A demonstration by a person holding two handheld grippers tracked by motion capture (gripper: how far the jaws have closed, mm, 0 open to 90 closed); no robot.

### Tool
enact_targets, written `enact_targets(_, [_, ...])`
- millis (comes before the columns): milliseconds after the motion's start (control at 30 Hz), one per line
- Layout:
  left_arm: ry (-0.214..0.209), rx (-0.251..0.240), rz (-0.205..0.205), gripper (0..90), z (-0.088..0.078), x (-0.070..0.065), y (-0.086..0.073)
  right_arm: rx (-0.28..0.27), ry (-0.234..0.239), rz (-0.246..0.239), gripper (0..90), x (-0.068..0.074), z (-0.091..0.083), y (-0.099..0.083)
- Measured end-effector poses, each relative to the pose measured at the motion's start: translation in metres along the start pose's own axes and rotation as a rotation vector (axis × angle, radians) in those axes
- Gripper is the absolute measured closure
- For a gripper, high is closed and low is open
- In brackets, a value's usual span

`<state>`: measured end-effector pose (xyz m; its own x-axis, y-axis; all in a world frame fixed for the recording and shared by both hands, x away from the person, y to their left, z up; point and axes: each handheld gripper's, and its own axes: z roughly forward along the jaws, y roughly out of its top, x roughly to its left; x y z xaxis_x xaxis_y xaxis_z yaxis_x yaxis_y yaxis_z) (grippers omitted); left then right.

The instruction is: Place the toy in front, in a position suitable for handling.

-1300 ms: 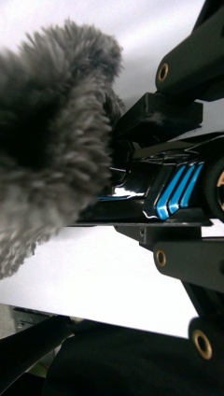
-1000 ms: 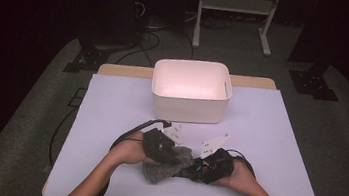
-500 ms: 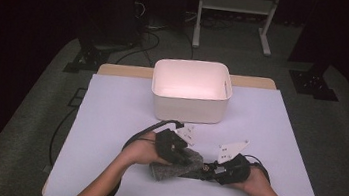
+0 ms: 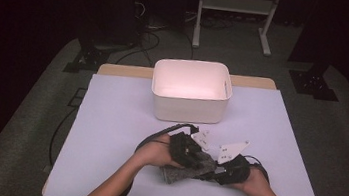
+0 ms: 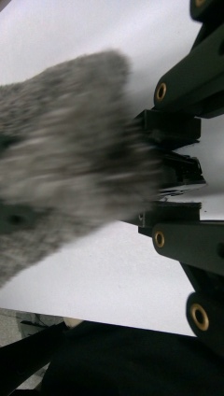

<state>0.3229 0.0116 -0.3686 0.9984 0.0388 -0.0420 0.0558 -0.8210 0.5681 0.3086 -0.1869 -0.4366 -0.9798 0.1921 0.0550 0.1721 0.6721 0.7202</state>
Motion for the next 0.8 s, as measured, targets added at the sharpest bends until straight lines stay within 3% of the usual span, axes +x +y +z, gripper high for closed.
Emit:
enact_targets(167, [0.038, 0.000, -0.055, 79.4, -0.020, 0.002, -0.028, 0.008, -0.001, -0.009, 65.8, 0.000, 0.000, 0.001])
enact_targets(533, [0.068, -0.016, -0.113, 77.7, -0.044, 0.001, -0.063, 0.030, 0.006, -0.005, 66.2, -0.001, -0.001, 0.002])
enact_targets(600, [0.064, -0.023, -0.123, 77.7, -0.044, 0.001, -0.067, 0.036, 0.015, -0.003, 65.5, -0.002, -0.002, 0.003])
enact_targets(700, [0.059, -0.032, -0.130, 77.8, -0.043, 0.001, -0.068, 0.033, 0.015, 0.014, 55.0, -0.003, -0.003, 0.009])
enact_targets(800, [0.050, -0.049, -0.129, 77.6, -0.042, 0.003, -0.066, 0.050, 0.014, -0.006, 51.7, -0.003, 0.001, 0.021])
